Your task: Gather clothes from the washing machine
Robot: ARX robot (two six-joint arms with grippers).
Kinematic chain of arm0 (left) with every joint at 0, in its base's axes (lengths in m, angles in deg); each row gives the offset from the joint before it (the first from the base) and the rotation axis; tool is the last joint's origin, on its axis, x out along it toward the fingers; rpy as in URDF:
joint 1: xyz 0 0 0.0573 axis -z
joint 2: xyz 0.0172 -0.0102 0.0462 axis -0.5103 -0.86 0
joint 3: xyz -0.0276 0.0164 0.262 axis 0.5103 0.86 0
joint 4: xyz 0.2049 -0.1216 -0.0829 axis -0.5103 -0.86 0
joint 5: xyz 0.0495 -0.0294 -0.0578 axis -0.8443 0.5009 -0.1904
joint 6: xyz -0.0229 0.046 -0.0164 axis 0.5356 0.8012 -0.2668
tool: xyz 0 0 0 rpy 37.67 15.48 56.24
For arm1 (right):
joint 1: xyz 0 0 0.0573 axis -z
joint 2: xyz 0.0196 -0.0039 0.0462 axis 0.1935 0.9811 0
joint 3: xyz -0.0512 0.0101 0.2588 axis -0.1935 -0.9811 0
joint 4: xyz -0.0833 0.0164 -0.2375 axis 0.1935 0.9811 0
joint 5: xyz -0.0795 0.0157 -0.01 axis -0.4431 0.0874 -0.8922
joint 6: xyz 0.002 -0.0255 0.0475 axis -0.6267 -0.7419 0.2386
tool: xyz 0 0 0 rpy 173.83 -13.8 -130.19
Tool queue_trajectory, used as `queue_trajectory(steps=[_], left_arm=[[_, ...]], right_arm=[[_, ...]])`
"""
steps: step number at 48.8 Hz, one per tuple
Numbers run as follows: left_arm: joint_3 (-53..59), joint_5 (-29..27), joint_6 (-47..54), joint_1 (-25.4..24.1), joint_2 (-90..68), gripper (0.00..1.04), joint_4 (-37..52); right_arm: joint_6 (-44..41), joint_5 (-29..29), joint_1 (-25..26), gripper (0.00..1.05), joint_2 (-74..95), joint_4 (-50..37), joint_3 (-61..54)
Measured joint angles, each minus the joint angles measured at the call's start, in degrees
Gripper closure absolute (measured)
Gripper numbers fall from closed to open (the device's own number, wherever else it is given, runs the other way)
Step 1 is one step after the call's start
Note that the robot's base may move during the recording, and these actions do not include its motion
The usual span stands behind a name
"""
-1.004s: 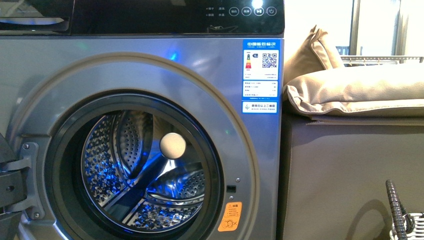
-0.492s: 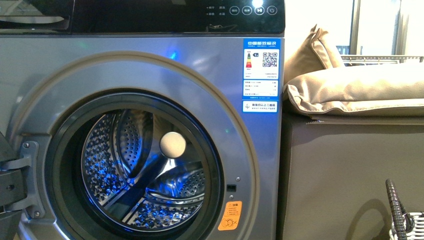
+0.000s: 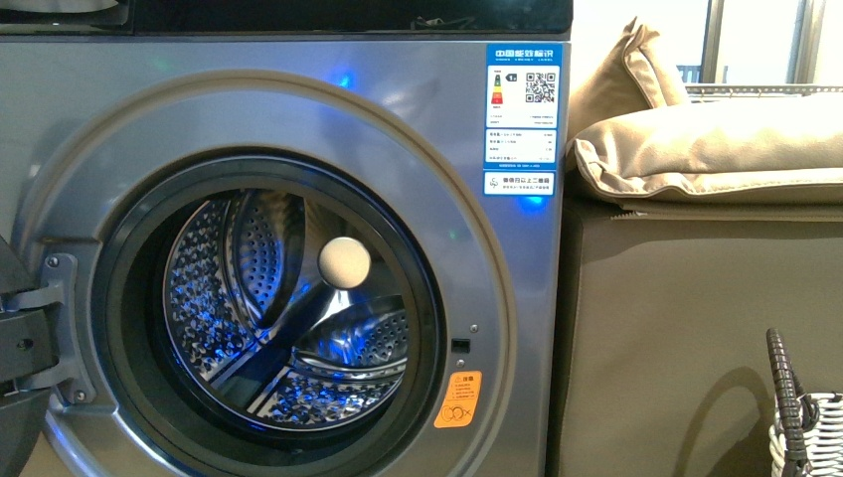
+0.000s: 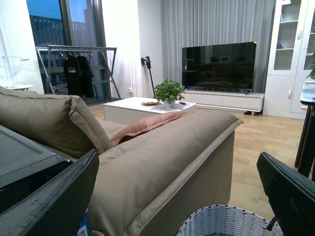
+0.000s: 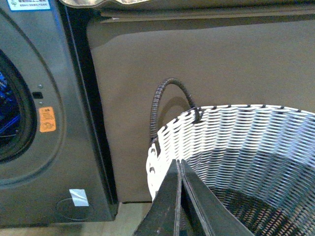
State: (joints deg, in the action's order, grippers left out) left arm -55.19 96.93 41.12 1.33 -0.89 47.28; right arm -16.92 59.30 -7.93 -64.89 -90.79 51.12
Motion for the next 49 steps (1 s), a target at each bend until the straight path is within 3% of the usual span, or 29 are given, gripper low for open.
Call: queue_trajectory(steps=[9, 15, 18, 21, 41, 45, 49], left_arm=[[-0.4, -1.6, -0.3, 0.3, -0.1, 0.07, -0.8], [-9.5, -30.1, -9.0, 2.2, -2.0, 0.07, -21.0], [-10.3, -40.0, -10.8, 1.5, -2.0, 0.07, -24.4], [-10.9, -44.6, -10.5, -0.1, -1.8, 0.07, -24.5], [-11.1, -46.1, -5.7, -8.2, 0.7, 0.07, -23.3], [-7.9, -43.5, -3.0, -10.0, 4.1, 0.19, -29.3], [3.9, -41.7, -1.8, -12.1, 10.9, 0.32, -25.1]], right_arm=[[0.0, -1.0, -3.0, 1.02, -2.7, 0.9, -1.6], [0.0, -1.0, -3.0, 1.02, -9.6, 7.6, -2.6], [0.0, -1.2, -3.1, 1.02, -10.5, 7.6, -2.6], [0.0, -1.1, -3.1, 1.02, -10.8, 7.6, -3.0], [0.0, -1.1, -3.1, 1.02, -13.5, 7.5, -5.9], [0.0, -1.1, -3.1, 1.02, -13.5, 7.5, -5.9], [0.0, -1.2, -3.1, 1.02, -13.5, 7.5, -5.9]])
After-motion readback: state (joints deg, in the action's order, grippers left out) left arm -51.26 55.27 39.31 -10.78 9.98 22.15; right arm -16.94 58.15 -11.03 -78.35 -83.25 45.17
